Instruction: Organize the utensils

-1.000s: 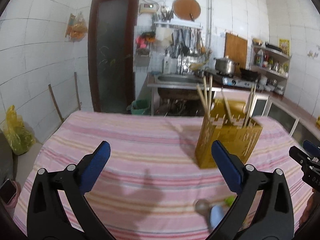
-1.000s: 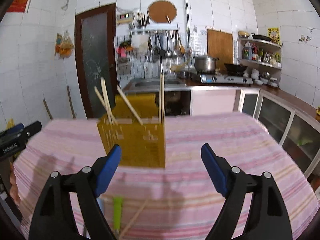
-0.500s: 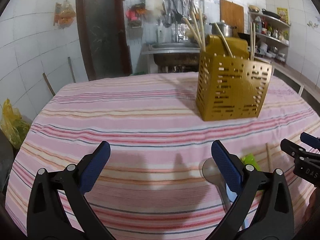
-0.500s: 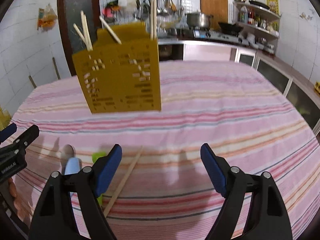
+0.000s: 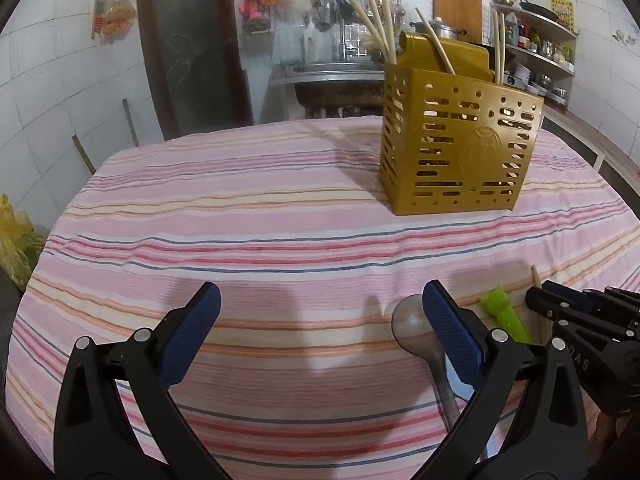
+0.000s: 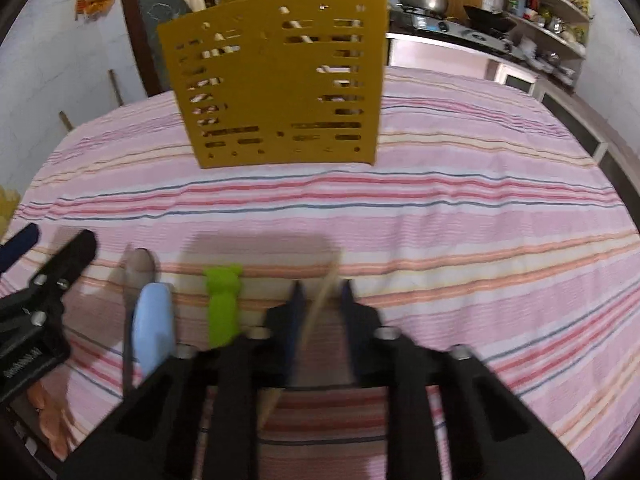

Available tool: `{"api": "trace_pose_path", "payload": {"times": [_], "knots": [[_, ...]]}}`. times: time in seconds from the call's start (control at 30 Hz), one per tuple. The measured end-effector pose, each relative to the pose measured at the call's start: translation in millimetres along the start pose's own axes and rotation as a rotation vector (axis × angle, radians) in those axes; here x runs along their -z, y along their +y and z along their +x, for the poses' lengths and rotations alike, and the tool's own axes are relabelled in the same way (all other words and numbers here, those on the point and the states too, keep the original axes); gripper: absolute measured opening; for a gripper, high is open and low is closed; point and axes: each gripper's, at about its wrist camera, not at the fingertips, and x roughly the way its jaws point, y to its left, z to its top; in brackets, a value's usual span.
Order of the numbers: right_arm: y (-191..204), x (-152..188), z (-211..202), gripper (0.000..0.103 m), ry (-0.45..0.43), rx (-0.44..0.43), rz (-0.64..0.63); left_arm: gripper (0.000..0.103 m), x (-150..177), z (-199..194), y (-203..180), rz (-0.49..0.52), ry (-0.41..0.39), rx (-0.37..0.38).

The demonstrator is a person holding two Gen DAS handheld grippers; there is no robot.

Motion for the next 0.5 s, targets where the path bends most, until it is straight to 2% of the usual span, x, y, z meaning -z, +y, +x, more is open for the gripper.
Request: {"api": "trace_pose_path", "payload": {"times": [0.07,0.3,0.5], "knots": [[-3.8,0.2,-1.8,0.011,-0.004,-0.012,-0.001,0.098,-0.3,0.8,-2.0,-0.003,0.009,0.005],[-27.9,-0.2,-4.8,0.011,-0.007,-0.019,0.006,0.098,-1.9,12.2,-7.2,-0.056,0.066,0.025],[-49.9,-2.0,-6.9,0.011,-0.011,0.003,0.013,0.098,2.3,23.2,-25.3,-0.031,0.103,0.020]]}}
